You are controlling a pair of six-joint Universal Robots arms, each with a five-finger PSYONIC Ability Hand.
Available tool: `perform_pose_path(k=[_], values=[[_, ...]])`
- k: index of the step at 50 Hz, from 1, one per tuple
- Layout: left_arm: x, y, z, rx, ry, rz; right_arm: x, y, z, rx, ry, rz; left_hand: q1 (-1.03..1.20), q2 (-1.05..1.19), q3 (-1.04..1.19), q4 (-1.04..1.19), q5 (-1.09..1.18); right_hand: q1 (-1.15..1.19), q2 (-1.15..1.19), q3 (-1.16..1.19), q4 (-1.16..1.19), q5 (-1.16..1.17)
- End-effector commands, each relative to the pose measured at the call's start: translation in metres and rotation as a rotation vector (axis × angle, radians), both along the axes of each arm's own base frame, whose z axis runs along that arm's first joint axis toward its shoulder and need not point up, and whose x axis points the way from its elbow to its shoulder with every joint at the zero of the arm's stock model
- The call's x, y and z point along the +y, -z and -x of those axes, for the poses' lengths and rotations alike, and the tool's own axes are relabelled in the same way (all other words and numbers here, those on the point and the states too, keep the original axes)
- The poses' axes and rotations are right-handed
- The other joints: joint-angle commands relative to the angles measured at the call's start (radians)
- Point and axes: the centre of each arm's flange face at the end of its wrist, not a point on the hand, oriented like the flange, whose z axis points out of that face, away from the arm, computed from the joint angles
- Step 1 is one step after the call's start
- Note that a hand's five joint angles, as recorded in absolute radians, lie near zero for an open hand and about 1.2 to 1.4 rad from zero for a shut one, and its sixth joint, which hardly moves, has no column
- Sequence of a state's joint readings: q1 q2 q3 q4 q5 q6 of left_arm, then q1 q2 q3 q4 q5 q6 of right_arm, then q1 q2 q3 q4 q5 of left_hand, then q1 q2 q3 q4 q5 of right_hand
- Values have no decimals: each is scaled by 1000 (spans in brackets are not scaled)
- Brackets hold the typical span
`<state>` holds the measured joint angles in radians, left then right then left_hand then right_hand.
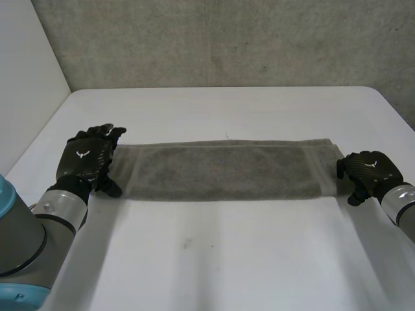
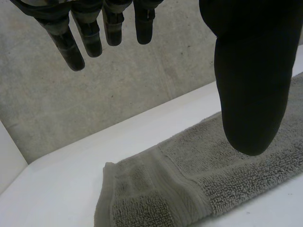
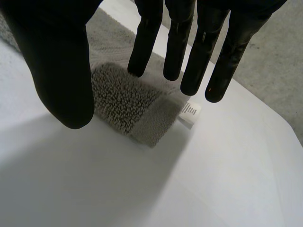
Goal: Fold the towel.
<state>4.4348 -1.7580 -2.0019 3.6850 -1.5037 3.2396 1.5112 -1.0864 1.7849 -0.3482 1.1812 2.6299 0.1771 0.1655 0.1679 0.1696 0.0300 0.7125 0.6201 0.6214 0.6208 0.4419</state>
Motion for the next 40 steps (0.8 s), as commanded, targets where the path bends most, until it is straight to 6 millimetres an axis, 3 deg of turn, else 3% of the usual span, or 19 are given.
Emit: perform_pose_path(k=[1,7,9,11,26,27,28,29,40], values=[[0,1,0,-1,0,-3,-8,6,0,5,0,17,-3,9,7,5,-30,103,196,195,195,200],[0,1,0,-1,0,-3,-13,11,1,7,0,31,-3,9,7,5,-30,259,351,350,350,355],[1,1,0,-1,0,-5,-13,12,0,7,-2,31,-3,9,7,5,-30,394,487,485,486,490],[2,2,0,-3,0,-9,-15,11,0,8,0,39,-3,9,7,5,-30,682,775,773,774,778],[2,3,-1,-4,0,-12,-22,13,8,3,18,48,-3,9,7,5,-30,684,776,775,775,780],[2,3,-1,-4,0,-12,-22,14,8,4,20,47,-3,9,7,5,-30,438,530,529,529,534],[2,3,-1,-4,0,-12,-22,14,8,4,20,47,-3,9,7,5,-30,435,528,526,527,531],[2,2,-1,-3,0,-10,-22,14,9,5,23,45,-3,9,7,5,-30,223,316,314,315,319],[2,3,-1,-4,-1,-12,-22,16,8,4,20,44,-3,9,7,5,-30,174,266,265,266,270]])
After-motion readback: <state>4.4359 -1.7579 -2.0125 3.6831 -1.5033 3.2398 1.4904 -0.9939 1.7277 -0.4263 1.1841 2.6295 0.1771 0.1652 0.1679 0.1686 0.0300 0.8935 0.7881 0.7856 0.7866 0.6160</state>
